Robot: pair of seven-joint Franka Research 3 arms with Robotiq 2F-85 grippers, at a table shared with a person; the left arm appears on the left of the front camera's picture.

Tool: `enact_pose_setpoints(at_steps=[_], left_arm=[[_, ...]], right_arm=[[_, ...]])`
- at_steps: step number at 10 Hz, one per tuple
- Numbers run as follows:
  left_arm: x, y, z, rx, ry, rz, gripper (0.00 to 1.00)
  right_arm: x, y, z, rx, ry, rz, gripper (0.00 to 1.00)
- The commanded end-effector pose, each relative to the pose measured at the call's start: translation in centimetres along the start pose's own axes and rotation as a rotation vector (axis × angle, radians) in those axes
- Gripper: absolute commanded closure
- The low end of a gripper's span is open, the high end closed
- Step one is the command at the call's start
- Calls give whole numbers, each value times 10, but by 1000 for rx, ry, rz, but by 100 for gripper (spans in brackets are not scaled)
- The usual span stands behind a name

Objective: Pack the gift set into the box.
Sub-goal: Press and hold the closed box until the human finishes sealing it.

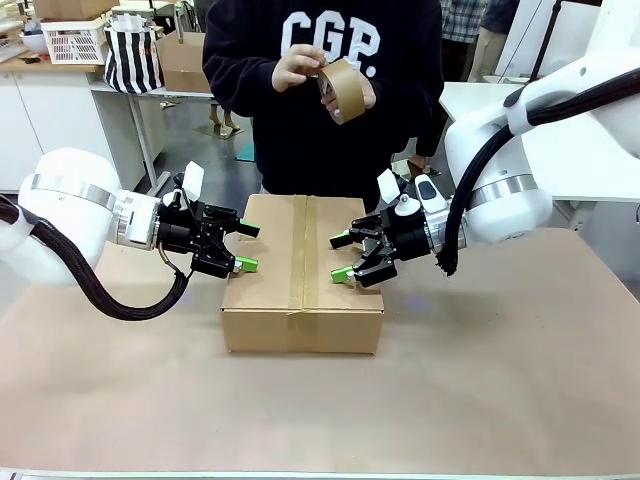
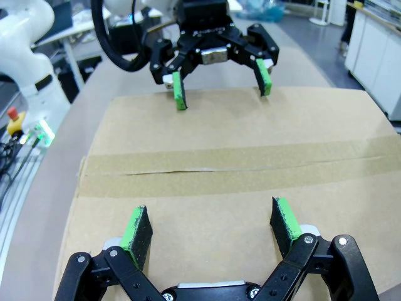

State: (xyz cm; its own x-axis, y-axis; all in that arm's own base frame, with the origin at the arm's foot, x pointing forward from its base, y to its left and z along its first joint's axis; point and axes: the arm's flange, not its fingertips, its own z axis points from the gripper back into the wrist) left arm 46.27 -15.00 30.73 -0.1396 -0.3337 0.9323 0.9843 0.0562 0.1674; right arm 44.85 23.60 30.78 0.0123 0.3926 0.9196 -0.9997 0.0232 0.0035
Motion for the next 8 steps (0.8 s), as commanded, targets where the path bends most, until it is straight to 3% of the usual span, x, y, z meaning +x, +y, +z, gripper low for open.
enact_pose_setpoints(at_steps=[1, 8], left_arm=[[-2, -1, 1, -5, 2, -2, 0], [-2, -1, 1, -5, 2, -2, 0]], right_arm=[[-1, 0, 0, -1, 4, 17, 0], [-1, 0, 0, -1, 4, 17, 0]])
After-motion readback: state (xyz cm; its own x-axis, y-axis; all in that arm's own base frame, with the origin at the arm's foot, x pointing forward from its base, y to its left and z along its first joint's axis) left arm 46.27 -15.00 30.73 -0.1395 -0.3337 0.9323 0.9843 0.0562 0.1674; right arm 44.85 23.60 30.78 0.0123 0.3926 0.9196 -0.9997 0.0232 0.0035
